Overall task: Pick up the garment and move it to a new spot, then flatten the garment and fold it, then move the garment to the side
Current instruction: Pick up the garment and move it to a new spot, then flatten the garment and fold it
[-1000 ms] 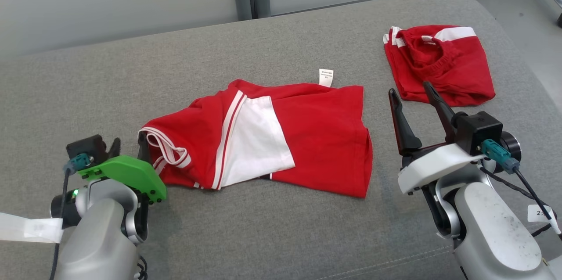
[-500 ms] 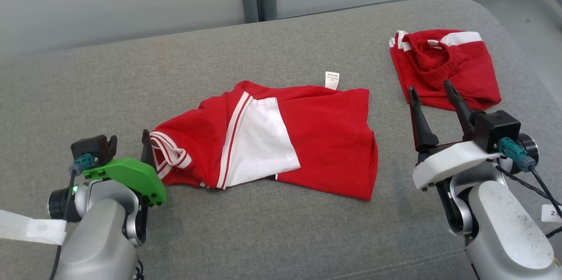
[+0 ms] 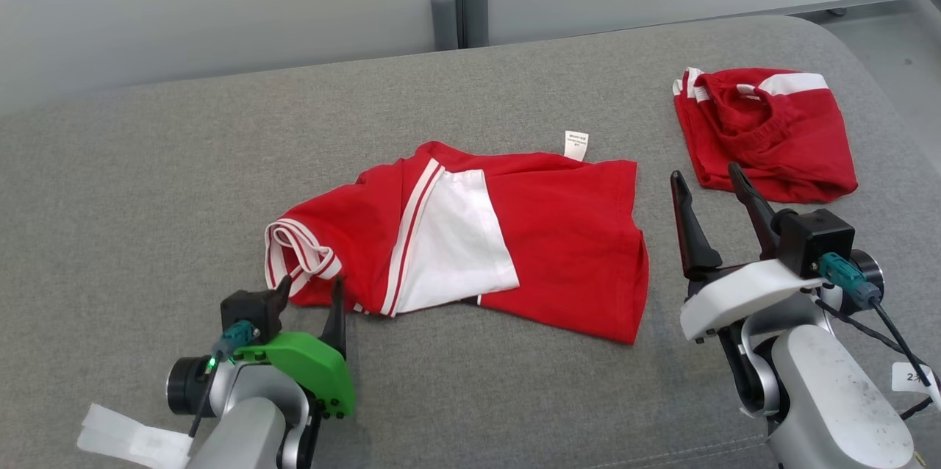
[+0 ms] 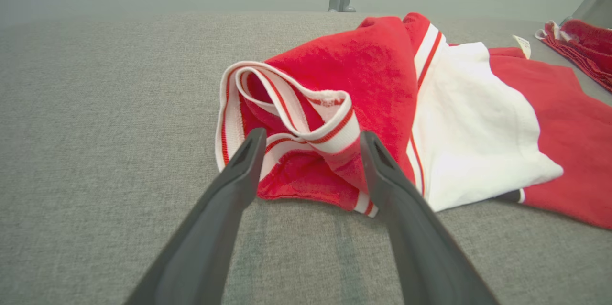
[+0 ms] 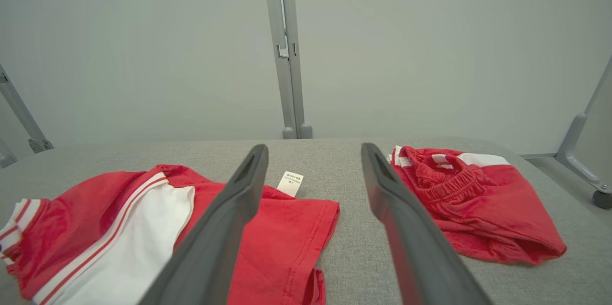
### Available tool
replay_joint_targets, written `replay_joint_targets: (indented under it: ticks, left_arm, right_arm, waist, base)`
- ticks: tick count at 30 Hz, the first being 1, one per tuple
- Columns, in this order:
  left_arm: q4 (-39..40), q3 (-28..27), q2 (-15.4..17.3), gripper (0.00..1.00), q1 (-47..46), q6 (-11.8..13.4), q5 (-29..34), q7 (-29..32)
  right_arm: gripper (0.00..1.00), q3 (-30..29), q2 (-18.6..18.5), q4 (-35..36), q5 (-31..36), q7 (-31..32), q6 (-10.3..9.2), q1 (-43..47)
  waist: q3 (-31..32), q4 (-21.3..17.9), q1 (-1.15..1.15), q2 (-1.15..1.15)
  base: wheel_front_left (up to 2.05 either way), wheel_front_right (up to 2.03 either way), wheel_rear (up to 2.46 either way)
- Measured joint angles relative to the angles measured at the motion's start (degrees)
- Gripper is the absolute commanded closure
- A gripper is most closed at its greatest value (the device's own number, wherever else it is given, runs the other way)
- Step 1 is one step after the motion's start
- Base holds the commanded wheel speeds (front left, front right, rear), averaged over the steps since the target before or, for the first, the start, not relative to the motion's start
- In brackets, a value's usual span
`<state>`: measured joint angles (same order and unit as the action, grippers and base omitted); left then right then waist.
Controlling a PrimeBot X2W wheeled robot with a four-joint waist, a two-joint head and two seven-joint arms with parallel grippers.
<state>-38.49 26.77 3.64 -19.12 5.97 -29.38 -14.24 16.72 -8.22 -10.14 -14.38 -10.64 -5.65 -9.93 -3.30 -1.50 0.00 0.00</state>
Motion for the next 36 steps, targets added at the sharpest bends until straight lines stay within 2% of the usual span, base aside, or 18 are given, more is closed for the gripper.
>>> replay_joint_targets:
  ticks: [5, 11, 23, 24, 28, 30, 36]
  left_arm:
    - [0.4, 2.8, -0.7, 0.0, 3.0, -0.7, 0.0, 0.0]
    - [1.1, 3.6, -0.9, 0.0, 4.4, -1.7, -1.0, 0.5]
    - [1.2, 4.1, -1.0, 0.0, 3.6, -1.3, -1.7, 1.4]
    - [1.1, 4.2, -1.0, 0.11, 3.4, -1.3, -1.7, 1.5]
    - [0.6, 4.1, -1.1, 0.73, 2.7, -1.0, -1.8, 1.6]
    - [0.5, 3.7, -1.1, 1.0, 2.6, -0.9, -2.3, 1.6]
    - [1.5, 4.0, -1.1, 1.0, 1.9, -0.8, -2.3, 1.5]
  right_arm:
    - [0.0, 0.1, 0.0, 0.0, -0.3, -0.3, 0.0, 0.2]
    - [0.0, 0.7, 0.4, 0.0, -0.3, -0.2, 0.01, 0.2]
    - [0.0, 1.2, 0.3, -0.2, -0.2, -0.2, 0.08, 0.1]
    - [0.0, 1.0, 0.2, -0.2, -0.2, -0.2, 0.07, 0.1]
    - [0.0, 0.6, -0.2, -0.3, -0.2, -0.2, 0.05, 0.1]
    - [0.0, 0.6, -0.1, -0.4, -0.2, -0.2, 0.05, 0.1]
    - [0.0, 0.6, -0.1, -0.4, -0.2, -0.3, 0.05, 0.1]
  waist:
    - [0.0, -0.2, 0.0, 0.0]
    - [-0.5, -1.3, 0.0, 0.0]
    - [-1.7, -4.5, 0.0, 0.0]
    - [-1.8, -4.7, 0.0, 0.0]
    - [-1.9, -5.1, 0.0, 0.0]
    - [-1.9, -5.1, 0.0, 0.0]
    - [-1.8, -5.0, 0.0, 0.0]
  base:
    - [0.0, 0.0, 0.0]
    - [0.0, 0.0, 0.0]
    - [0.0, 0.0, 0.0]
    - [0.0, 0.0, 0.0]
    - [0.0, 0.0, 0.0]
    - [0.0, 0.0, 0.0]
    - [0.0, 0.0, 0.0]
